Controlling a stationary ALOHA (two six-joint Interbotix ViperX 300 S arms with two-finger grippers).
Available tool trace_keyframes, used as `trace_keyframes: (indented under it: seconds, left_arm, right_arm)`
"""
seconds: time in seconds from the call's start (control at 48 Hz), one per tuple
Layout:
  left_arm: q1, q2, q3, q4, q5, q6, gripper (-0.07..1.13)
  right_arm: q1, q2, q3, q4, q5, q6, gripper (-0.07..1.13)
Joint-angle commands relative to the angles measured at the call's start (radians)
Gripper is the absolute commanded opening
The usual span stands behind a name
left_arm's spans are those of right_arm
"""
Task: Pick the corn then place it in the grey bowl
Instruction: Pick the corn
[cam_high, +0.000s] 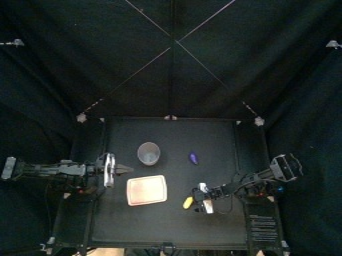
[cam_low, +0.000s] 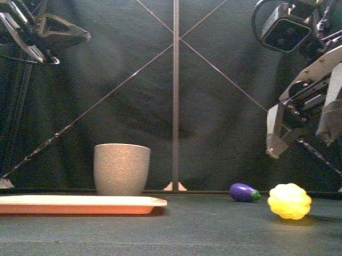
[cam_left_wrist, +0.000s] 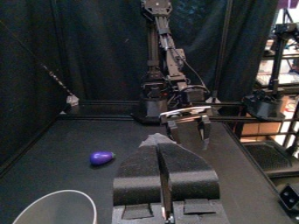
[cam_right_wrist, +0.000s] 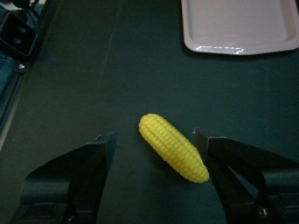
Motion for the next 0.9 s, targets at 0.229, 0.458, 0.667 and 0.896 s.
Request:
trace_keyframes:
  seconds: [0.229, 0.458, 0.667, 0.896]
  left_arm:
    - [0.002, 0.002, -0.012, 0.003, -0.005, 0.002, -0.03]
    - [0.000, 0.002, -0.008, 0.003, -0.005, 0.002, -0.03]
    - [0.000, 0.002, -0.008, 0.003, -0.005, 0.002, -0.03]
    - [0.000, 0.002, -0.008, 0.003, -0.005, 0.002, -0.03]
  right_arm:
    - [-0.044, 0.066, -0.021, -0.011, 0.000, 0.005, 1.02]
    - [-0.060, 0.092, -0.018, -0.011, 0.002, 0.005, 1.00]
    - [-0.060, 0.127, -0.028, -0.011, 0.008, 0.005, 0.85]
    - [-0.077, 0.132, -0.055, -0.012, 0.008, -0.006, 0.58]
